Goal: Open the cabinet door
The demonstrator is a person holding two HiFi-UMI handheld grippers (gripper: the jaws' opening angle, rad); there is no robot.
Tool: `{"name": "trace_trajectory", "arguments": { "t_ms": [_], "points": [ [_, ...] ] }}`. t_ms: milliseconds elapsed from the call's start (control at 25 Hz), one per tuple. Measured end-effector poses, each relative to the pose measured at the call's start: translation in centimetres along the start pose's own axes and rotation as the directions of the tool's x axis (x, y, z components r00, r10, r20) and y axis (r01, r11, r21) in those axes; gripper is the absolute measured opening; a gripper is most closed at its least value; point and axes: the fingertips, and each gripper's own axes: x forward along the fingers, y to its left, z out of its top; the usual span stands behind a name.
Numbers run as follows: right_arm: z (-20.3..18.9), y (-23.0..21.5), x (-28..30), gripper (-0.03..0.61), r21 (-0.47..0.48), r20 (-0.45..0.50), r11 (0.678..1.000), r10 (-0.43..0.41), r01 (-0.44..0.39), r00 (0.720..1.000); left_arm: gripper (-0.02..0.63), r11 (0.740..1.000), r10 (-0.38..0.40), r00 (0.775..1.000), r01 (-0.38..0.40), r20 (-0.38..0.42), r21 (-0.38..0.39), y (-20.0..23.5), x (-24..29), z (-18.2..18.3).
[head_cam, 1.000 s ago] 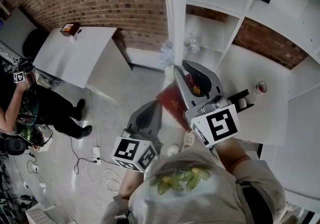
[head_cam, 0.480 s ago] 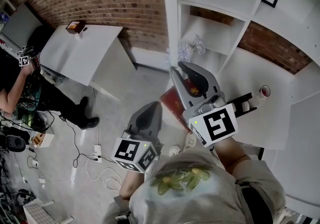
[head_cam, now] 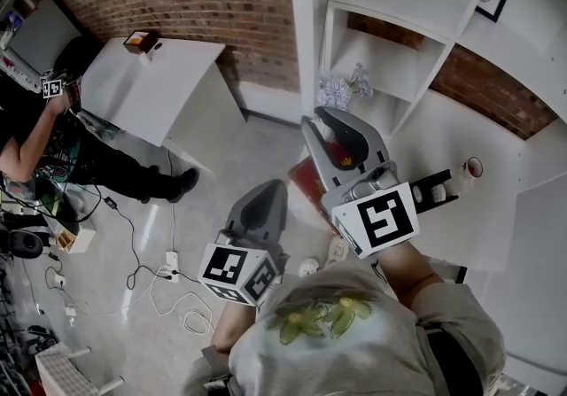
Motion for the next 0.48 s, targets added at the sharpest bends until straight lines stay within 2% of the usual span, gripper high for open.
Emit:
{"name": "trace_trajectory", "arguments": {
  "t_ms": [480],
  "points": [
    [0.7, 1.1, 1.6, 0.076, -0.002, 0.036, 1.0, 0.028, -0.028, 0.999, 0.011, 0.999, 0.034, 0.999, -0.034, 0.011, -0.015, 1.3, -0.9, 0.0]
  ]
}}
